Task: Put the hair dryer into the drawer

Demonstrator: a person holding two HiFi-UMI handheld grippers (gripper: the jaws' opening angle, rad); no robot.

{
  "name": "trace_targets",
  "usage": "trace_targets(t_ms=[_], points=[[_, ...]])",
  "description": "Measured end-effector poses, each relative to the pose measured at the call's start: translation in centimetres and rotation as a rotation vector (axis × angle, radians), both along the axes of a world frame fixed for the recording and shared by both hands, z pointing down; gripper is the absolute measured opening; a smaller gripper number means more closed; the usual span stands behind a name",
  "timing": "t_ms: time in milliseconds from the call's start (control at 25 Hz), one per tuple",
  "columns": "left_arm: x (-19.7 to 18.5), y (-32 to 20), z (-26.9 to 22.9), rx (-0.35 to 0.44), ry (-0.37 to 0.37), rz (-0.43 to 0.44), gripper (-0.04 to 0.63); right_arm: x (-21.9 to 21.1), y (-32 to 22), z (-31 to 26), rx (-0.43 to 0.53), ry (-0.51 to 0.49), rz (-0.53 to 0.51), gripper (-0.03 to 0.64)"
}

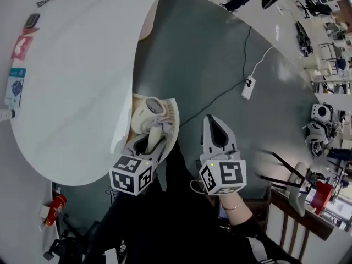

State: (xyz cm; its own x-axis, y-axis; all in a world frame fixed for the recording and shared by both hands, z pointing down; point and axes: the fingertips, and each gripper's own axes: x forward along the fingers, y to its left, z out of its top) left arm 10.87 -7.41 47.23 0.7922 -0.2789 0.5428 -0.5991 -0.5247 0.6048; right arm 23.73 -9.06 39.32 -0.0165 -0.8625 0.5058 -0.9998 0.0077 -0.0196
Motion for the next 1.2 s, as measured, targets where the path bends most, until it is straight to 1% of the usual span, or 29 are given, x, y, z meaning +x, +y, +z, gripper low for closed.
trace_targets(t_ms=[280,480,640,920,1200], points=[[0.1,-0.5,1.7,-0.015,-0.067,-0.084,0.167,-1.2,-2.2,1.0,-0.040,-0.039,-0.127,0.002],[-0.5,-0.6,3.5,-0.046,-0.125,-0.127,0.167,-2.5,-3.4,1.8,-0.048,-0.038,-0.215,0.002],[-1.0,-0.2,5.0,-0.091,-0.186,-0.140,0.167,-2.9,-4.2,2.2,-0.058,-0.037,-0.263,0.002],[-1.0,-0.4,7.2,-0.129,-0.259,-0.146,0.167,-2.8,-5.0,2.6,-0.080,-0.055,-0.318,0.002],[-1.1,-0.8,9.2,-0.156,-0.312,-0.153,0.167,-4.4,-5.5,4.7,-0.145,-0.062,-0.416,0.002]])
